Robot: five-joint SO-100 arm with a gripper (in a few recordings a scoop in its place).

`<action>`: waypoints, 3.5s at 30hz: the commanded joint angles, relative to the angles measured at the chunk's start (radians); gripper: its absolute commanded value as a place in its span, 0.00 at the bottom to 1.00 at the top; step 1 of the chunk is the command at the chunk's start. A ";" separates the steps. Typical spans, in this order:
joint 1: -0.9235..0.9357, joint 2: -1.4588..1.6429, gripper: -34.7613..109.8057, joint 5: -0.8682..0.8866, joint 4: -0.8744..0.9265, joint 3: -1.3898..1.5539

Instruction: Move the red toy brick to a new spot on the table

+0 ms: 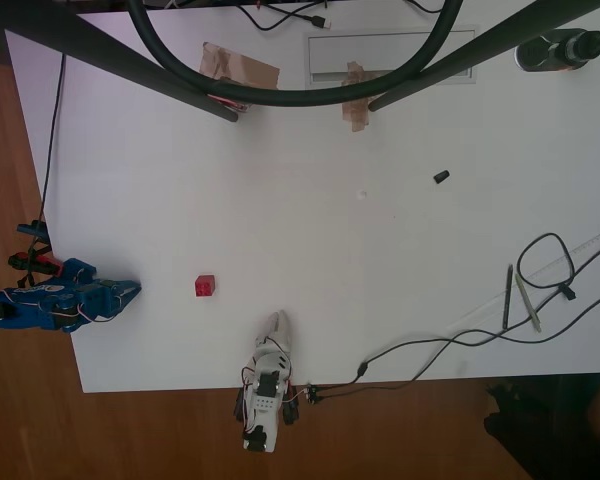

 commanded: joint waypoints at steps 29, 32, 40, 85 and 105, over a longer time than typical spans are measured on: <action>-0.041 0.035 0.24 0.115 -0.017 0.034; -0.041 0.035 0.24 0.117 -0.017 0.034; -0.041 0.035 0.24 0.120 -0.017 0.034; -0.080 -1.296 0.34 0.041 -0.483 -1.118; -0.015 -1.382 0.44 -0.054 -1.011 -0.828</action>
